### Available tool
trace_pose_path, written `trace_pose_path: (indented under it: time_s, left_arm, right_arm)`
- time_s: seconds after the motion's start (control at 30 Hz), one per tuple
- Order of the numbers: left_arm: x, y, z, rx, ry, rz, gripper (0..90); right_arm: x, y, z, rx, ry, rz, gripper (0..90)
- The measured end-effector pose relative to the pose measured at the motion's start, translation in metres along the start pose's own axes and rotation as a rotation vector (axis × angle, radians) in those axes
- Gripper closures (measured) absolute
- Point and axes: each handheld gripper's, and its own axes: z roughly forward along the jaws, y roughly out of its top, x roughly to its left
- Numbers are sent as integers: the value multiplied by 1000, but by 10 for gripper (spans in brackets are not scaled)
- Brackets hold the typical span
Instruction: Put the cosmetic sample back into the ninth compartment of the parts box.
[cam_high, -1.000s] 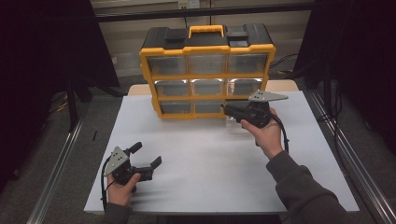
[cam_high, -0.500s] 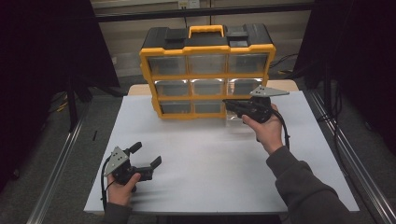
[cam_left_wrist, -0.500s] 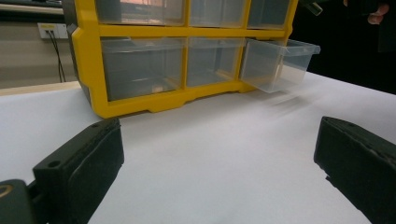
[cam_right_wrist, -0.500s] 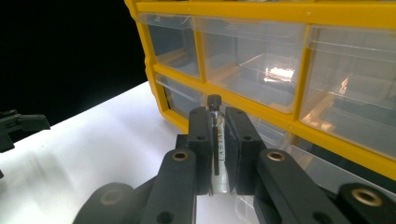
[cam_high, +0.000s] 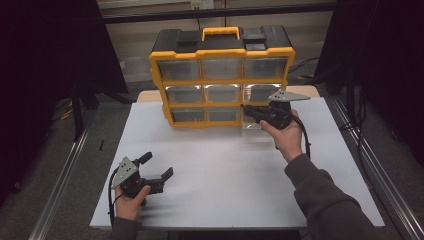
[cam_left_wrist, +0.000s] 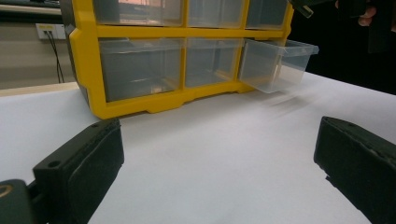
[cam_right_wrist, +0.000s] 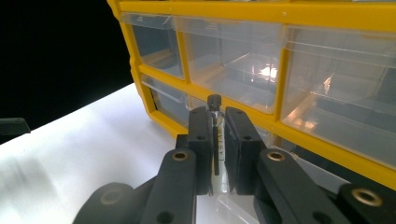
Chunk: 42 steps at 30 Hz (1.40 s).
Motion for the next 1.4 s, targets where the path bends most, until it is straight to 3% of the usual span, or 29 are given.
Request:
trace_pose_path:
  time_s: [0.2,0.43,0.47,0.67,1.03,1.1,1.17,1.27,1.4]
  left_arm:
    - [1,0,-1,4,4,11,18]
    - [-1,0,1,-14,7,-11,18]
    - [1,0,-1,2,4,12,18]
    - [0,0,0,-9,5,-1,18]
    - [1,1,-2,7,2,13,18]
    - [3,1,-3,19,14,37,18]
    - [1,1,-2,8,3,15,18]
    - [1,1,-3,10,4,26,18]
    - [1,1,-2,-5,15,1,18]
  right_arm:
    - [-5,-1,3,3,-19,5,822]
    - [-9,-3,7,9,-41,4,822]
    - [-9,-3,8,10,-42,5,822]
    - [-14,-5,10,10,-59,8,821]
    - [-19,-7,8,4,-83,8,822]
    - [-20,-7,8,2,-84,9,822]
    - [-21,-7,8,0,-86,10,821]
    - [-22,-8,7,-1,-86,20,821]
    - [-23,-9,7,10,-95,14,821]
